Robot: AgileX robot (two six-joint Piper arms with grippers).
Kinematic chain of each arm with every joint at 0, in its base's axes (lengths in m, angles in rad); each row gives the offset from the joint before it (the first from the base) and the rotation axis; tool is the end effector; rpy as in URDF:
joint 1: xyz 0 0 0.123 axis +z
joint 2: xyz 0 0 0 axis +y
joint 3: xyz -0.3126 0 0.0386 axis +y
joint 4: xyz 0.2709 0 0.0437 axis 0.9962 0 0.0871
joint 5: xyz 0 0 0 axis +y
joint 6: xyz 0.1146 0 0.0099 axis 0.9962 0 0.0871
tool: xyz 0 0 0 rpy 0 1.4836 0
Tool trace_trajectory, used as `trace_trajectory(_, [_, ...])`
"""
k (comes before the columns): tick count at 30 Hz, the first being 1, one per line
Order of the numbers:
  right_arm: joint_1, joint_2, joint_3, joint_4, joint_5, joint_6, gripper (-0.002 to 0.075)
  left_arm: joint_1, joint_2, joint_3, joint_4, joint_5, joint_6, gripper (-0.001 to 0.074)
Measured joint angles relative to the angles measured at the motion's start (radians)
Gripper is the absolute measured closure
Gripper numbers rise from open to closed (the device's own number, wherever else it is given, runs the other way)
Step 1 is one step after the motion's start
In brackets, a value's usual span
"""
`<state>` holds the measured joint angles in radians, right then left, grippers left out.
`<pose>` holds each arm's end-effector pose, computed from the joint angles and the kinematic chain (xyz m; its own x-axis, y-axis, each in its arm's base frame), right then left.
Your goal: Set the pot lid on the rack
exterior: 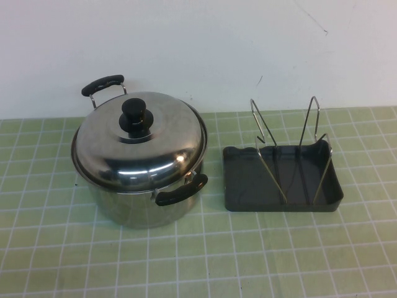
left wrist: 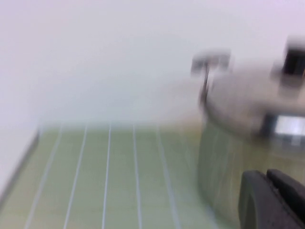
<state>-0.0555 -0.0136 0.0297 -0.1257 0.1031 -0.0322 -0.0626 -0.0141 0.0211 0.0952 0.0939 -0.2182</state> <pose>0.0732 -0.0056 0.1930 -0.0415 -0.1545 -0.9871 0.0626 0.9856 -0.1569 0.0730 -0.0035 0.1973 -0.0198 -0.1221 -0.9923 0.0516 0.9911 -0.1230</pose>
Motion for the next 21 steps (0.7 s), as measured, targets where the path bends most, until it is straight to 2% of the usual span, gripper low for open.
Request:
trace_trajectory(7, [0.0,0.0,0.0,-0.018,-0.481,-0.019,0.0727,0.0,0.0,0.0,0.008,-0.446,0.0,0.0738])
trace_trajectory(13, [0.0,0.0,0.0,0.009,-0.753,-0.031,0.0727,0.0,0.0,0.0,0.011,-0.687,0.0,0.0738])
trace_trajectory(17, [0.0,0.0,0.0,0.059,-0.789,-0.037,0.0727,0.0,0.0,-0.004,-0.001,-0.671,-0.017,0.0738])
trace_trajectory(21, [0.0,0.0,-0.011,0.042,-0.7,-0.039,0.0727,0.0,0.0,-0.109,-0.005,-0.411,-0.05,0.0738])
